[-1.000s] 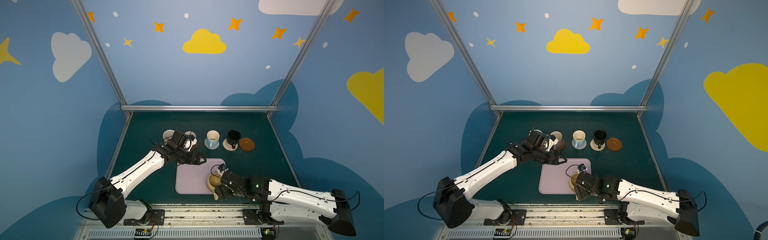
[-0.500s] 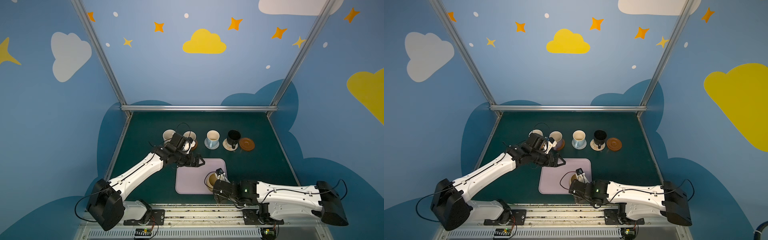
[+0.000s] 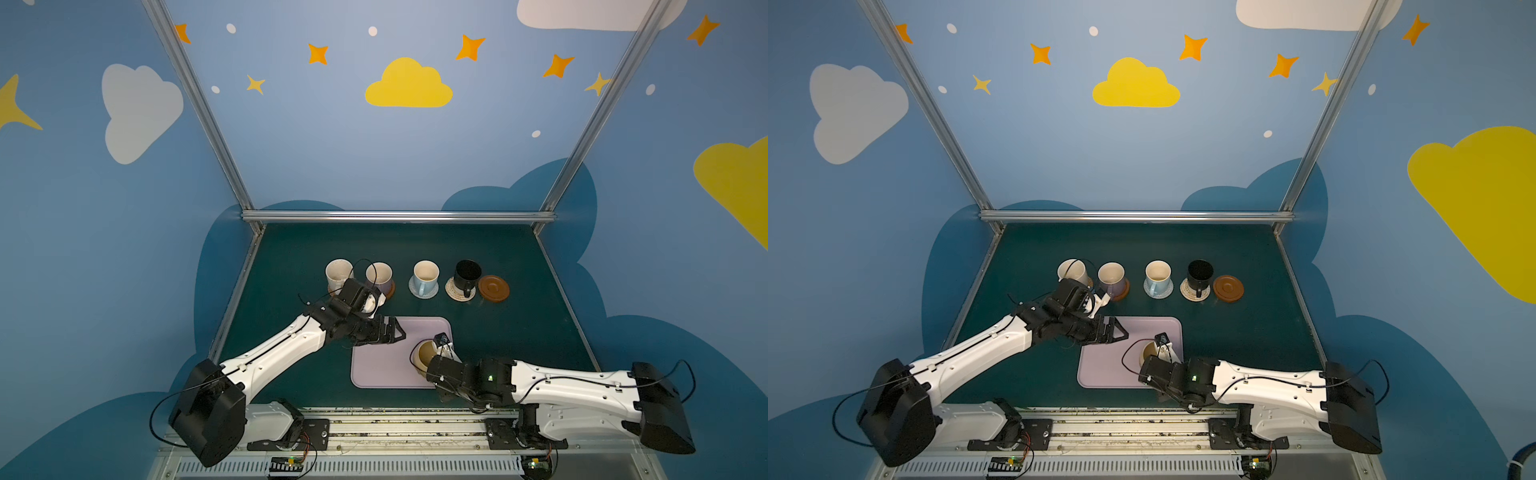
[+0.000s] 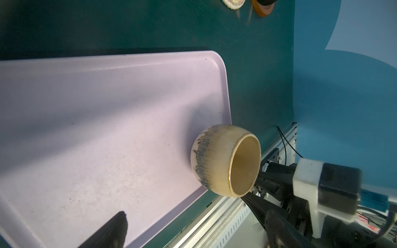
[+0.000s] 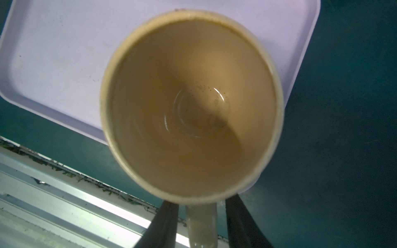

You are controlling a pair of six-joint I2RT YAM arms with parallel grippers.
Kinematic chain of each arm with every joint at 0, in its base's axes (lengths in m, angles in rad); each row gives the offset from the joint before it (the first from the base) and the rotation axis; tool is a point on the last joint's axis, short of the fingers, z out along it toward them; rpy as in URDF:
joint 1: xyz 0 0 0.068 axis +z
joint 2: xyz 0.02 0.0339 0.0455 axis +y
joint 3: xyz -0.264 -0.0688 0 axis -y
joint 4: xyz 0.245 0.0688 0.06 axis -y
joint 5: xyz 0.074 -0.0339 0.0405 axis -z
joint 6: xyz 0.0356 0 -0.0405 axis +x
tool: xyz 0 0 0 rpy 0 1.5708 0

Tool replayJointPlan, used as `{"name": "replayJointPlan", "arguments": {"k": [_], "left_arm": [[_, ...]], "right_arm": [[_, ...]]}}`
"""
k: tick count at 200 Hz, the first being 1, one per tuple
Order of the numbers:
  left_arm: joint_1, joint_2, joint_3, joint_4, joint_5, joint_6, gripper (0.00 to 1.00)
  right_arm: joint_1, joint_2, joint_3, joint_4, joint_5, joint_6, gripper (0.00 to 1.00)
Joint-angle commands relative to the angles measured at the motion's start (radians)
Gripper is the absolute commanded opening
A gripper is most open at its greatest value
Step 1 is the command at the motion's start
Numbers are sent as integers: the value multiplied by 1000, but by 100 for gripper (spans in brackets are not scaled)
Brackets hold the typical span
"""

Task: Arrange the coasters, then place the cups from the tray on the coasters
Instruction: 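Lower the right gripper onto the yellow mug rim and close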

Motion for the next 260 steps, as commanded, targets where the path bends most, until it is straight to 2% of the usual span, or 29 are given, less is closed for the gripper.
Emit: {"name": "replayJointPlan", "arguments": {"k": [1, 41, 64, 104, 174, 188, 206, 260], "left_arm": [[-8, -25, 0, 28, 11, -15, 100], [-12, -20, 5, 32, 16, -13, 100], [-10, -29, 10, 24, 15, -12, 100], [-12, -27, 25, 23, 15, -4, 100], [-11, 11, 35, 43, 35, -5, 100], [-11, 7, 37, 43, 36, -7, 100], [-12, -5, 38, 54, 51, -14, 100], [-11, -11, 50, 99, 71, -33, 100]], "right_arm": [[-22, -18, -11, -6, 33, -15, 35], [-32, -9, -6, 0, 21, -34, 24], [-33, -8, 8, -18, 18, -34, 27], [-36, 5, 19, -25, 18, -39, 16], [-36, 15, 29, -9, 28, -54, 11], [-37, 10, 43, -19, 43, -71, 3], [-41, 2, 64, -32, 56, -90, 0], [-82, -39, 86, -32, 73, -149, 0]]}}
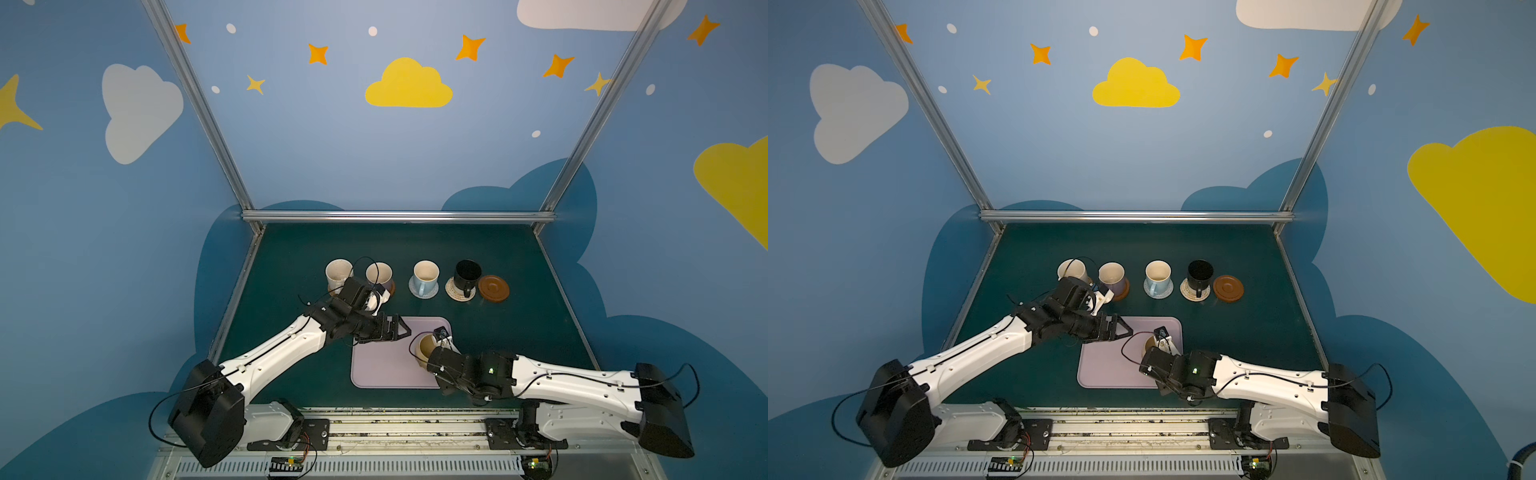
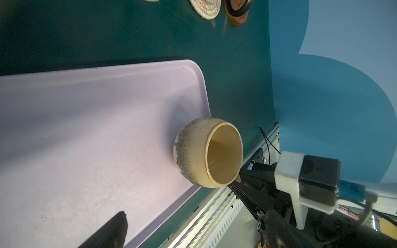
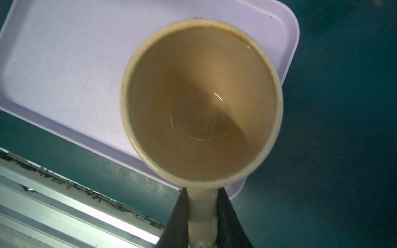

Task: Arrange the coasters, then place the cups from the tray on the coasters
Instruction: 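Lower the right gripper onto the yellow mug rim and close, then lift the yellow-cream mug off the tray with the right gripper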

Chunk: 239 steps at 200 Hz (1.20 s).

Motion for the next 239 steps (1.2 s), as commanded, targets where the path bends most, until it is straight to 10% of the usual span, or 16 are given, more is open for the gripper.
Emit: {"name": "replayJointPlan", "arguments": {"k": [1, 161, 239], "left_arm": [[-2, -12, 36, 28, 24, -7, 100], [-5, 25, 29, 66, 50, -24, 100], [-6, 6, 10, 63, 36, -25, 100]], "right_arm": [[-22, -42, 43, -3, 58, -40, 0], [-42, -7, -27, 30, -84, -16, 0], [-35, 68, 2, 11, -10, 8, 50]]}}
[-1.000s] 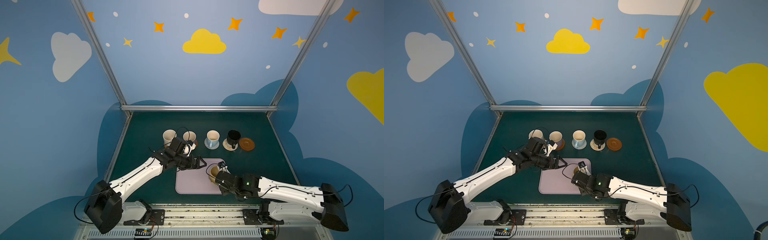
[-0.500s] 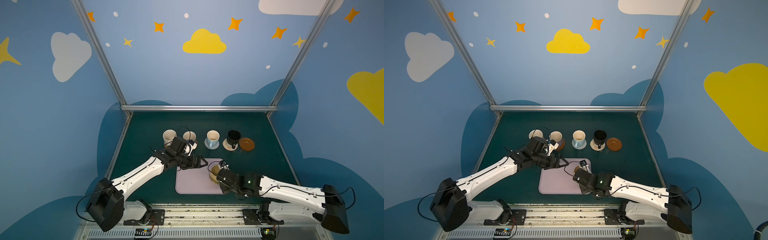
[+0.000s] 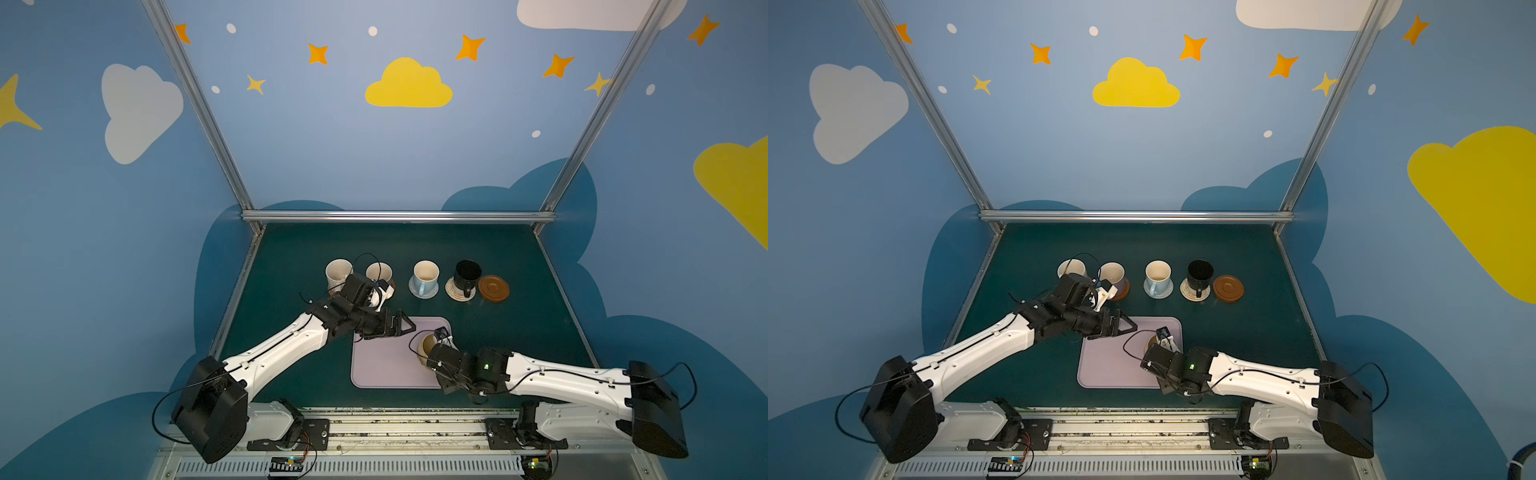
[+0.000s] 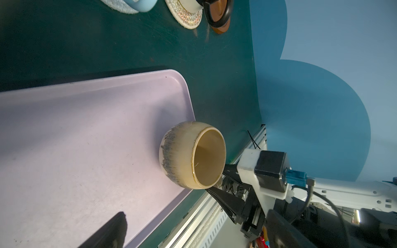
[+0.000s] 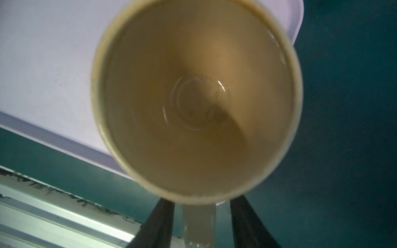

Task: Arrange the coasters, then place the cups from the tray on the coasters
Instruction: 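Lift the yellow-cream mug off the tray with the right gripper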

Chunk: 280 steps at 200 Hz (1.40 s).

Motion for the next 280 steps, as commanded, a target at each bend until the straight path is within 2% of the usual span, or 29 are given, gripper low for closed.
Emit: {"name": "replayJointPlan", "arguments": {"k": [1, 20, 34, 77, 110, 190, 229, 280], "left_arm": [[-4, -17, -7, 3, -3, -3, 100], [-3, -19, -7, 4, -3, -3, 100], [-4, -20, -7, 3, -4, -3, 100], [-4, -28, -12, -4, -10, 1, 100], [-3, -29, -4, -13, -14, 9, 100], [-3, -36, 34, 12, 0, 9, 100], [-10, -62, 81, 56, 30, 0, 100], [-32, -27, 191, 52, 20, 16, 100]], "right_arm": [[1, 20, 25, 5, 32, 12, 50], [-4, 50, 37, 14, 39, 9, 51], [-12, 78, 51, 16, 43, 5, 48], [-15, 106, 83, 9, 54, -6, 16], [-17, 70, 94, 11, 54, -29, 0], [-68, -81, 122, -40, 106, -82, 0], [-139, -145, 170, -111, 120, -124, 0], [-257, -203, 252, -193, 109, -211, 0]]}}
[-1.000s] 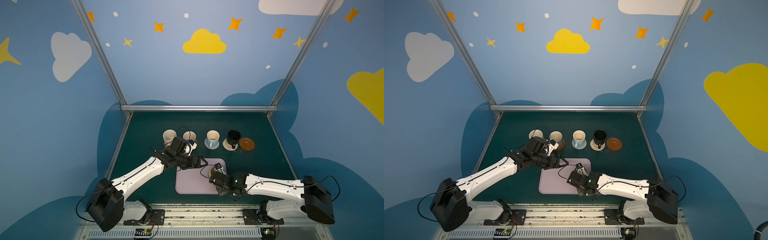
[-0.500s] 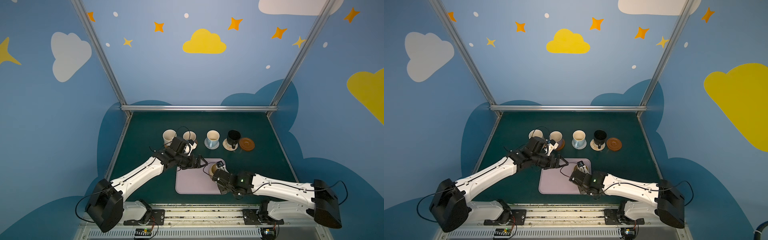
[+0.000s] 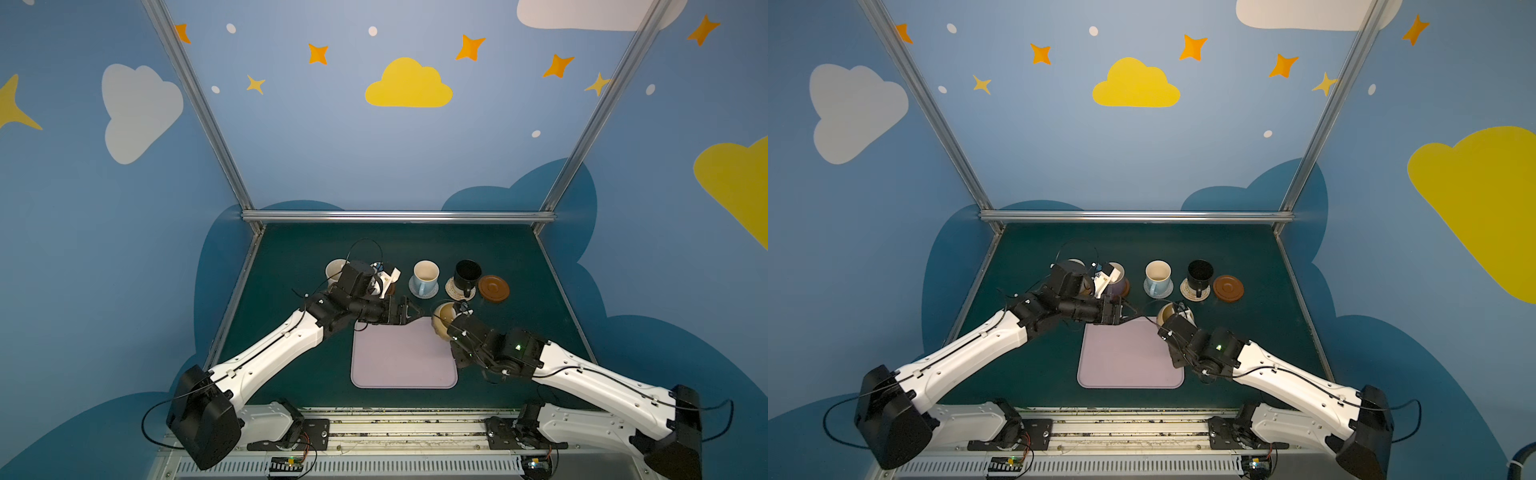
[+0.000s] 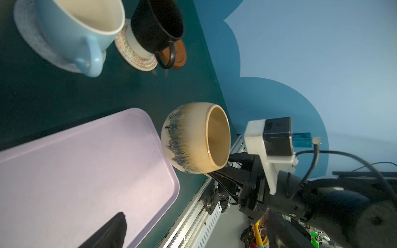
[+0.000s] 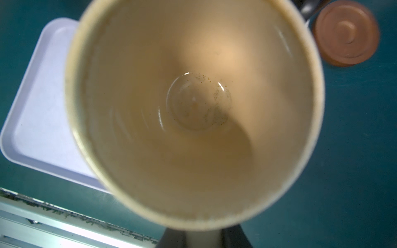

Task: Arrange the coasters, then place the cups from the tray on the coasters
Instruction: 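Lift the yellow-cream mug off the tray with the right gripper, then carry the held mug over the brown coaster beside the black mug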

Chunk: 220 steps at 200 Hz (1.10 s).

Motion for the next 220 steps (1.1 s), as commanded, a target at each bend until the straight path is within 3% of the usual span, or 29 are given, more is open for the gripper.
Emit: {"name": "replayJointPlan", "arguments": {"k": [1, 108, 220], "left_arm": [[-9, 11, 51, 10, 11, 15, 100], [-45, 176, 279, -12, -49, 53, 100], [-54, 371, 514, -60, -102, 105, 100]], "right_arm": [[-48, -44, 74, -24, 51, -60, 0], [-394, -86, 233, -24, -34, -275, 0], [-765, 104, 343, 90, -242, -332, 0]]}}
